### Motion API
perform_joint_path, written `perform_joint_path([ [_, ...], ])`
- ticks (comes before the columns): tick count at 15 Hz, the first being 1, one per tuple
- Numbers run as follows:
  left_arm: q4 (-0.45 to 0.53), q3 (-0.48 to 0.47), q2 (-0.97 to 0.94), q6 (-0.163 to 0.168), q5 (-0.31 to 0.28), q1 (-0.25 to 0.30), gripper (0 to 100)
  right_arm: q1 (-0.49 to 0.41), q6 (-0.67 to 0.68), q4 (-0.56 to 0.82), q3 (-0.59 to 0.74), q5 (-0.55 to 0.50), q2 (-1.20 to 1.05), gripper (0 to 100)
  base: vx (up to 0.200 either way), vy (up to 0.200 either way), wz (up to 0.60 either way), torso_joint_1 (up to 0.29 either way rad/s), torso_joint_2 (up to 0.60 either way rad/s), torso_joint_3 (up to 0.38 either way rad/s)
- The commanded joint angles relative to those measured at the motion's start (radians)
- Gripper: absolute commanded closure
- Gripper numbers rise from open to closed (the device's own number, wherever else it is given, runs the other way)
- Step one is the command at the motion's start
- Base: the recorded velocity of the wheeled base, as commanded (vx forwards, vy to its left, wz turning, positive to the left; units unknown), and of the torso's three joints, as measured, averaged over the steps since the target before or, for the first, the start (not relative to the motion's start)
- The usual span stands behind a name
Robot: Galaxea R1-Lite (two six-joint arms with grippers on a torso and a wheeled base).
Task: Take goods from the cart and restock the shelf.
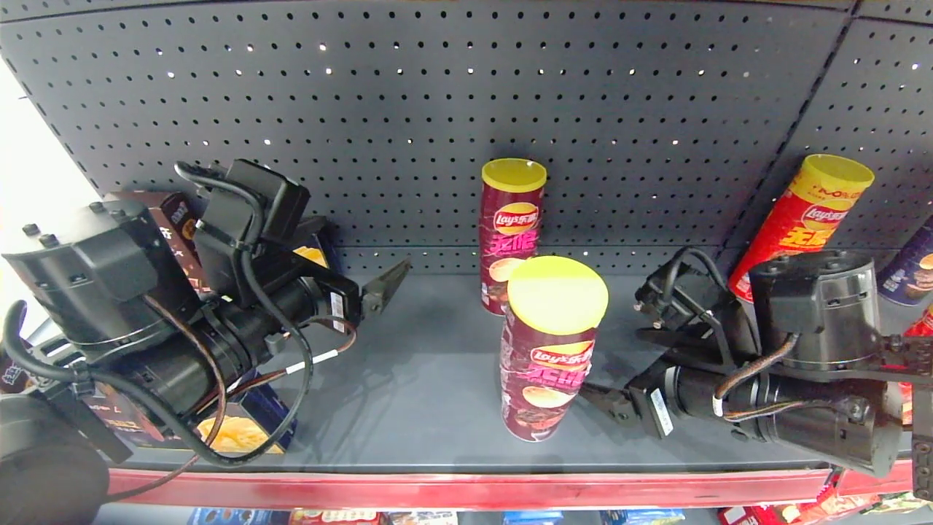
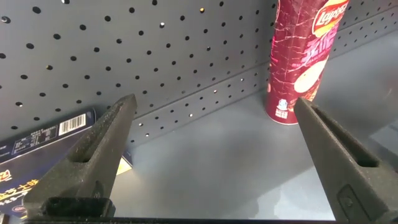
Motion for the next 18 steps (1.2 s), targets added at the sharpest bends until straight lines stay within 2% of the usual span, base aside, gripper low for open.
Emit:
perform_joint_path([
  [1,0.000,-0.001,0.004,0.000,0.000,-0.002,0,0.012,-0.001,-0.003,-0.001,0.001,0.008,0,0.000,0.000,0.00,0.000,0.00,0.000],
  [6,0.000,0.010,0.004,0.001,0.000,-0.002,0,-0.008,-0.001,-0.003,-0.010,0.001,0.005,0,0.000,0.000,0.00,0.000,0.00,0.000],
  [10,0.000,0.012,0.001,0.001,0.000,0.001,0,0.033,0.000,-0.005,-0.041,-0.001,0.042,0,0.000,0.000,0.00,0.000,0.00,0.000],
  [18,0.000,0.018,0.001,0.001,0.000,0.001,0,0.050,-0.001,-0.005,-0.030,-0.002,0.034,0,0.000,0.000,0.00,0.000,0.00,0.000],
])
